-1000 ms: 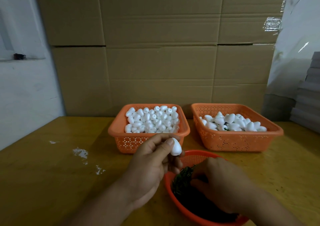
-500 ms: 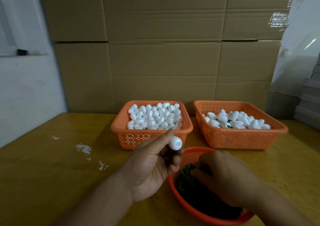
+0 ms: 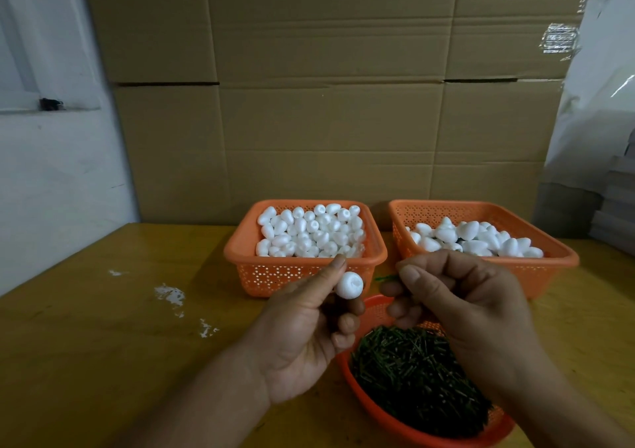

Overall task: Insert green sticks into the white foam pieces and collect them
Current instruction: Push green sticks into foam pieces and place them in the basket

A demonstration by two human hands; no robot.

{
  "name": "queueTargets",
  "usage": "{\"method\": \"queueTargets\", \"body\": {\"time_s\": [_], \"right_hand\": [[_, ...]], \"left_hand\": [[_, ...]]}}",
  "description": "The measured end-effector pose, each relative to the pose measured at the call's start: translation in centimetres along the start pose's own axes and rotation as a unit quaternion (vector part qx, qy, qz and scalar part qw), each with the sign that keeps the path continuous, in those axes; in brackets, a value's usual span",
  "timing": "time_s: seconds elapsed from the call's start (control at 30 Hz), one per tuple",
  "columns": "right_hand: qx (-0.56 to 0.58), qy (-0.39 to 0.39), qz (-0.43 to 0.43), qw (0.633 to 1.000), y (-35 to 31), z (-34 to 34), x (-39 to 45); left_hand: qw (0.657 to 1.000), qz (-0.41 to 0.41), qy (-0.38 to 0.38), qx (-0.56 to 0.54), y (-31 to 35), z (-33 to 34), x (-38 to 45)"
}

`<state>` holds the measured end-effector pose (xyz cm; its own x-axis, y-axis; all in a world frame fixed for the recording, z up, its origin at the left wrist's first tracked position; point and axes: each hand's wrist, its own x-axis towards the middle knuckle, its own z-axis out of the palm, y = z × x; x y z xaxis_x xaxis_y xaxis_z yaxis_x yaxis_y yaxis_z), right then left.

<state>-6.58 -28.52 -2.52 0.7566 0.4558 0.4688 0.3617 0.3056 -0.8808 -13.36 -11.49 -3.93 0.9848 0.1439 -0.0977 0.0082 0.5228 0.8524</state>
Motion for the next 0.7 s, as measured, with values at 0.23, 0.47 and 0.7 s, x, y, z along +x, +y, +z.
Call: {"method": "queueTargets", "body": {"time_s": [0.23,0.47,0.7], "right_hand": [[0.001,-0.009,-0.045,0.999,0.9,0.9,-0.4],[-0.069,-0.011,-0.082,0.994,1.7,0.9,-0.9],[-0.284,-0.001,-0.208,0.936,1.7,0.6,-1.3]], "left_hand": [[1.000,0.011,-0.004,0.008,0.1,0.5,-0.4],[1.000,0.012,-0.004,0.027,0.2,0.8,-0.7],[0.997,0.025,0.013,0.075,-0.1,0.7,-0.9]]}}
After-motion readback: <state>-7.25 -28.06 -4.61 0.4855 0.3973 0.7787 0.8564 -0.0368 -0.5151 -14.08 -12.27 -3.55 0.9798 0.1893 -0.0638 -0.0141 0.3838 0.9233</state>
